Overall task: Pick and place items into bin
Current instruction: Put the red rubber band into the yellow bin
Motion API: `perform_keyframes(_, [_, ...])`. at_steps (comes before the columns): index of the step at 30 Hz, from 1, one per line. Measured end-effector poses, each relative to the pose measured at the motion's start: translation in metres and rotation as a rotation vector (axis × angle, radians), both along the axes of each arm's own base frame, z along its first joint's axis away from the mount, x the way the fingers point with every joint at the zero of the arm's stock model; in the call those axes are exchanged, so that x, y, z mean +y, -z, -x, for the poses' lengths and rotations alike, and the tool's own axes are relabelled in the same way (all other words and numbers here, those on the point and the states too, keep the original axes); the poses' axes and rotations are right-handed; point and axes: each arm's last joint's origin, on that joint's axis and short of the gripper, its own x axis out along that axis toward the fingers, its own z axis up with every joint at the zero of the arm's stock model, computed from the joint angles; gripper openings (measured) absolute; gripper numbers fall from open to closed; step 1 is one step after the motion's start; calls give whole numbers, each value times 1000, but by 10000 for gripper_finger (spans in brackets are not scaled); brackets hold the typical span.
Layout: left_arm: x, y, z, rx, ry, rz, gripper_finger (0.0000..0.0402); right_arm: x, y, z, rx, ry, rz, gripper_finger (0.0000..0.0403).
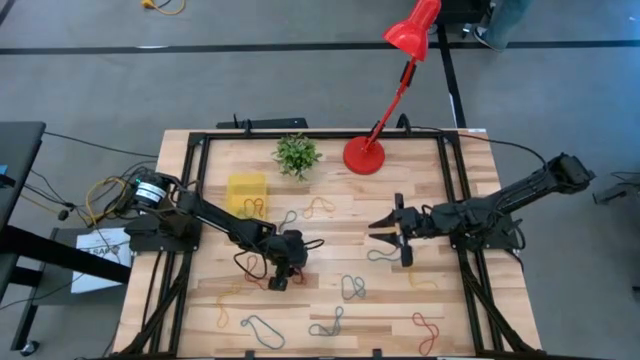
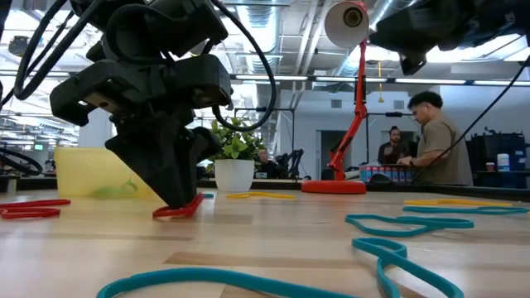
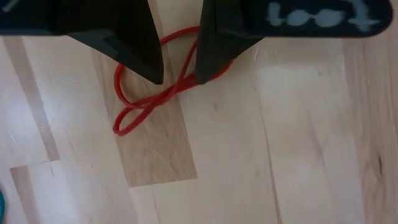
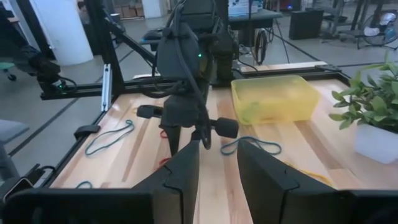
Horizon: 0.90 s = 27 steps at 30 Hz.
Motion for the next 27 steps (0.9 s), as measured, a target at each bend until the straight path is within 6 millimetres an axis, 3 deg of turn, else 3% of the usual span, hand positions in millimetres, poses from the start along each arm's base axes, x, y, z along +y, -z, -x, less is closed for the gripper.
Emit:
perform_keyframes(8, [-8,1,2,-27,62,-76,89,0,0,0,1,0,0,103])
perform_keyframes(15, [-11,0,4,-48,86,-183,10,0,0,0,1,0,0,103])
perform_keyframes(19, [-6,-5,5,-73,-14,-283,6,0,0,0,1,0,0,103])
perform_keyframes(23, [1,-32,12,-131,-141,-347,2,0,1,0,7,0,2,103])
perform_keyframes(27, [13,-80,33,-216,-294,-343,1,0,1,0,8,0,2,103])
